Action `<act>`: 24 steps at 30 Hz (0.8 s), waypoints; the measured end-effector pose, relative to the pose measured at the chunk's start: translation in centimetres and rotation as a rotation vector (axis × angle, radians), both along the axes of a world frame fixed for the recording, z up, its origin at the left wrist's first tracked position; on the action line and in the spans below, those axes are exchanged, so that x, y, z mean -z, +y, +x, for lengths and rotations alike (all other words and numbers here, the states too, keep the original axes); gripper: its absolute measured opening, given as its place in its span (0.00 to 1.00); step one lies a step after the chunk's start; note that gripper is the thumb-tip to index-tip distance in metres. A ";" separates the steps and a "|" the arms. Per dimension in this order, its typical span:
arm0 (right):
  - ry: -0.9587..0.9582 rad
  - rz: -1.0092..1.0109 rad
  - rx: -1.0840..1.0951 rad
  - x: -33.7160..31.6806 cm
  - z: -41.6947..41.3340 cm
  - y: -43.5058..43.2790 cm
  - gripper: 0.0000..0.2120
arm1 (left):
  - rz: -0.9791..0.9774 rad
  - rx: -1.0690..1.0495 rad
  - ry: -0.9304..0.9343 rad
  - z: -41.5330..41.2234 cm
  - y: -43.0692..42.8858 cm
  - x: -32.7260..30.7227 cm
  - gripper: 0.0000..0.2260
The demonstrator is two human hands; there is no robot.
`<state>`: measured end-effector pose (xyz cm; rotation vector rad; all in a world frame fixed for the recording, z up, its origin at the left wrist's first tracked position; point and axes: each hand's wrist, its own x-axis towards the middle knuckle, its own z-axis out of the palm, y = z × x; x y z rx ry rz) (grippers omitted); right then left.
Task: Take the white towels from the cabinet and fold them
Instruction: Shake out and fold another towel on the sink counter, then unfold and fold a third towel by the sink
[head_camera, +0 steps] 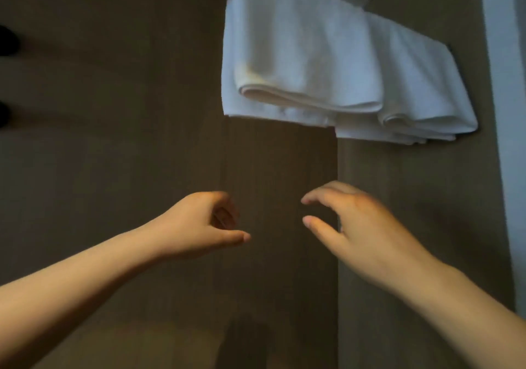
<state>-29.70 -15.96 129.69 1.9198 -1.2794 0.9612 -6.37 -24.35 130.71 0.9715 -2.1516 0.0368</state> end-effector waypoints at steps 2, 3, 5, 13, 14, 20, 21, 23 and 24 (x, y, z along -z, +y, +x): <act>-0.008 0.076 0.014 2.7 -0.3 -0.9 0.14 | 0.033 -0.025 -0.061 -0.1 -0.4 3.2 0.15; -0.013 0.109 0.023 3.9 -0.4 -1.3 0.14 | 0.045 -0.035 -0.076 -0.1 -0.6 4.8 0.15; -0.014 0.177 0.040 6.3 -0.5 -2.1 0.14 | 0.068 -0.061 -0.095 0.0 -0.8 8.0 0.14; -0.005 0.488 0.006 18.8 -0.8 -4.8 0.17 | 0.239 -0.145 -0.142 0.7 -0.6 21.2 0.15; -0.003 0.539 -0.004 20.6 -0.6 -5.0 0.18 | 0.272 -0.162 -0.154 0.8 -0.3 23.1 0.15; 0.097 0.779 -0.097 29.2 1.7 -6.0 0.20 | 0.470 -0.311 -0.232 2.5 2.5 32.6 0.17; 0.121 0.814 -0.119 30.3 2.4 -6.0 0.20 | 0.500 -0.338 -0.235 2.9 3.2 33.8 0.18; 0.148 0.873 -0.174 32.0 4.0 -5.8 0.20 | 0.554 -0.388 -0.231 4.1 4.8 35.9 0.17; 0.150 0.896 -0.202 32.8 4.9 -5.7 0.20 | 0.581 -0.413 -0.224 4.7 5.6 36.8 0.16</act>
